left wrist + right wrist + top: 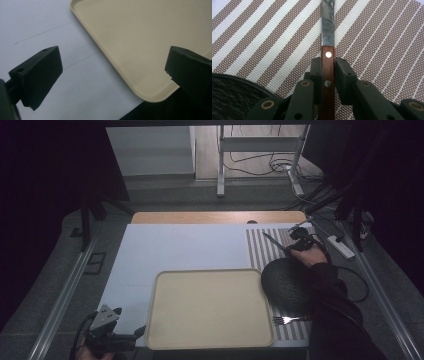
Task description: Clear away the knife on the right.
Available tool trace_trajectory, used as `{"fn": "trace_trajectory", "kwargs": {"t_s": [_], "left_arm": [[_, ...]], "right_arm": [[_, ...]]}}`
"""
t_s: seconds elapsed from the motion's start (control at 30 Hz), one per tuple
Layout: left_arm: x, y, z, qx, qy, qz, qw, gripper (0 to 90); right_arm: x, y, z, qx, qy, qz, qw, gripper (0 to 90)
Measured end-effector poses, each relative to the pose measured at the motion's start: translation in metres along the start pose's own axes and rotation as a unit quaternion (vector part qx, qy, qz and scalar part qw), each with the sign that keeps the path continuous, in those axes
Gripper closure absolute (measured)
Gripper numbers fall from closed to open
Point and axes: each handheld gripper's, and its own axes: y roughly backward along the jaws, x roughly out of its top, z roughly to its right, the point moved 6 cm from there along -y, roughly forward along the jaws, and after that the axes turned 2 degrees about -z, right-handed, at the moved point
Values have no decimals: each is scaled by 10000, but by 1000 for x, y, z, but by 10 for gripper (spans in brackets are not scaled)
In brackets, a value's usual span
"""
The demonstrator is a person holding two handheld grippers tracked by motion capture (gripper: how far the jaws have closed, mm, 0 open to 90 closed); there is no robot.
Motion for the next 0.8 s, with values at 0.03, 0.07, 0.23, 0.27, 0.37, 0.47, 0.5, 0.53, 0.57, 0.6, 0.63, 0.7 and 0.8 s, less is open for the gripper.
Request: {"fn": "trace_trajectory", "kwargs": {"t_s": [0.03,0.07,0.23,0.27,0.37,0.47,0.5,0.53,0.57,0.6,0.63,0.7,0.8], "left_arm": [[0,0,0,0,0,0,10000,10],[0,0,0,0,0,1,10000,10],[0,0,0,1,2,1,10000,11],[0,0,0,1,2,1,10000,11],[0,0,0,1,0,-2,10000,11],[0,0,0,0,0,-4,10000,11],[0,0,0,0,0,-4,10000,11],[0,0,0,-1,1,-2,10000,11],[0,0,0,-1,2,0,10000,11],[0,0,0,-2,3,1,10000,11],[0,0,0,-1,2,1,10000,11],[0,0,0,-1,3,2,10000,11],[0,0,0,3,-1,2,10000,11]], "right_arm": [[0,0,0,0,0,0,10000,776],[0,0,0,-8,46,-6,10000,777],[1,0,1,-303,225,6,9993,779],[1,0,2,-346,231,27,9991,779],[1,0,4,-390,195,62,9990,779],[0,1,8,-421,150,85,9990,780],[0,2,9,-423,114,107,9990,780],[-1,3,12,-437,73,144,9989,780],[0,5,13,-433,44,200,9989,779],[0,5,13,-433,44,200,9989,779],[0,8,15,-409,-30,281,9988,779],[0,12,17,-413,-92,358,9985,780],[0,15,19,-401,-157,423,9982,780]]}}
